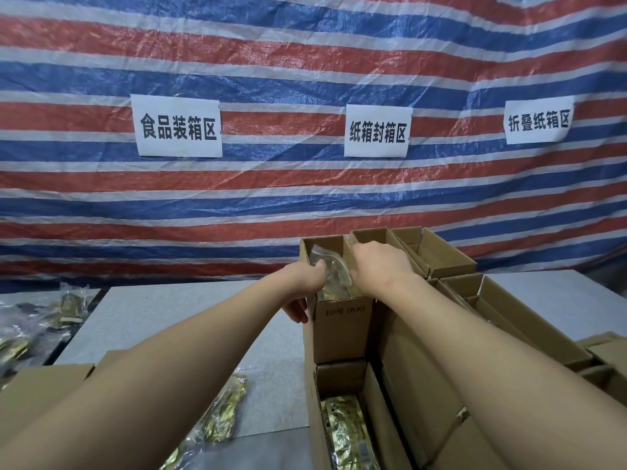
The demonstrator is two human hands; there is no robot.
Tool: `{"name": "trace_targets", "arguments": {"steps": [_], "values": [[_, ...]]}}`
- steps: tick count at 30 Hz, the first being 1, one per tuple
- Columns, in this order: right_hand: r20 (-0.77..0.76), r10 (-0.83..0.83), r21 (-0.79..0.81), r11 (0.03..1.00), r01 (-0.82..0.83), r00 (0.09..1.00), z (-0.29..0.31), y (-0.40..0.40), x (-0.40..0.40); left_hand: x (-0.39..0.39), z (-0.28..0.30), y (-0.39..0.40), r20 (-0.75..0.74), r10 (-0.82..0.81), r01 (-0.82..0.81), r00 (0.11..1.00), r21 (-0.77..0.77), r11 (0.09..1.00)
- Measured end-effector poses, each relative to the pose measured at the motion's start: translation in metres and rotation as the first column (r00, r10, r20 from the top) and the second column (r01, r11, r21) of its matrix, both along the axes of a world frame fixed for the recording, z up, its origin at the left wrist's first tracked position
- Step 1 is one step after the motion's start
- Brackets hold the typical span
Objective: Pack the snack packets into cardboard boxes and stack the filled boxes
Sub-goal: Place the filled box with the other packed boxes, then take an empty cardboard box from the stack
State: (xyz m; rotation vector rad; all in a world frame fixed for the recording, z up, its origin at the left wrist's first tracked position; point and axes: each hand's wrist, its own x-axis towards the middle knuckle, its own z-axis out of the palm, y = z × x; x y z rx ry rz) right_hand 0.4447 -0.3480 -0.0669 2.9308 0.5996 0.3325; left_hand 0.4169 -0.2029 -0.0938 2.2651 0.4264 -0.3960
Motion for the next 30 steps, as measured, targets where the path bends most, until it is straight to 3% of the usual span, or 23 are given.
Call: {"name": "trace_targets", "arguments": {"steps": [10, 16, 20, 25, 30], "values": [[0.032, 0.002, 0.05, 0.999, -0.003, 0.999, 0.009, 0.006, -0.008, -0.021, 0.006, 0.013, 0.055, 0.011, -0.01, 0.998, -0.007, 1.0], [0.167, 0.121, 0.279, 0.946, -0.164, 0.978, 0.021, 0.036, -0.044, -0.064, 0.005, 0.05, 0.298, 0.054, -0.067, 0.953, 0.033, 0.997], [0.07, 0.231, 0.448, 0.862, -0.238, 0.97, 0.014, 0.067, -0.084, -0.117, -0.011, 0.087, 0.366, 0.124, -0.127, 0.922, -0.016, 0.992], [-0.035, 0.293, 0.585, 0.781, -0.218, 0.955, -0.018, 0.107, -0.124, -0.185, -0.034, 0.144, 0.344, 0.27, -0.26, 0.899, -0.077, 0.963], [-0.154, 0.359, 0.657, 0.733, -0.176, 0.92, -0.064, 0.155, -0.164, -0.26, -0.058, 0.218, 0.393, 0.33, -0.38, 0.858, 0.056, 0.923]]}}
